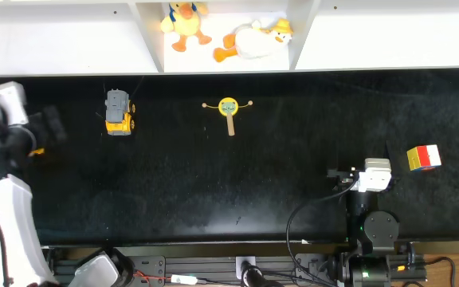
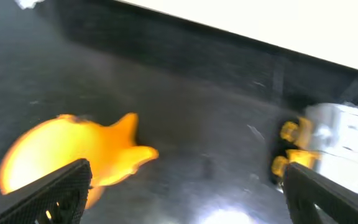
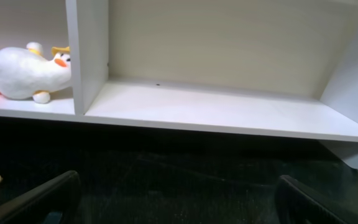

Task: Store Toys

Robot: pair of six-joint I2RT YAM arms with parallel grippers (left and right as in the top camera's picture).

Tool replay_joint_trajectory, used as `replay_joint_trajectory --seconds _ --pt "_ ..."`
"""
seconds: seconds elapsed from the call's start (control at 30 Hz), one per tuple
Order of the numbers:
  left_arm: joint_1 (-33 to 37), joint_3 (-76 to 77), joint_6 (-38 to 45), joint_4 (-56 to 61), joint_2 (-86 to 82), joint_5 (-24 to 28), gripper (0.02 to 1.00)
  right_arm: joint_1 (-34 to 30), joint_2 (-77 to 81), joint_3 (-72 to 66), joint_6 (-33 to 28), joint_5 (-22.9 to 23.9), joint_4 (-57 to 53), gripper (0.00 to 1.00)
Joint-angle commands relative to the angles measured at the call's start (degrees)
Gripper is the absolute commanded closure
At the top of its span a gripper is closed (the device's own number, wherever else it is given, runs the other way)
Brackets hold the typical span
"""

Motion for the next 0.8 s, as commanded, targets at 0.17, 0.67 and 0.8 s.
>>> replay_joint_trajectory --seconds 0.17,0.67,0.8 --pt "11.3 1.1 4.4 2.9 -3.1 5.4 0.020 -0.2 -0.4 -0.8 0.0 -0.3 0.3 0.005" --pt "15.8 -12.3 15.2 12.4 -4.1 7.0 0.020 -0.2 -0.4 -0.8 0.0 -0.3 0.3 0.005" --pt "15.8 -12.8 21.6 14.8 -1.5 7.0 0.020 -0.2 -0.4 -0.8 0.0 -0.3 0.3 0.005"
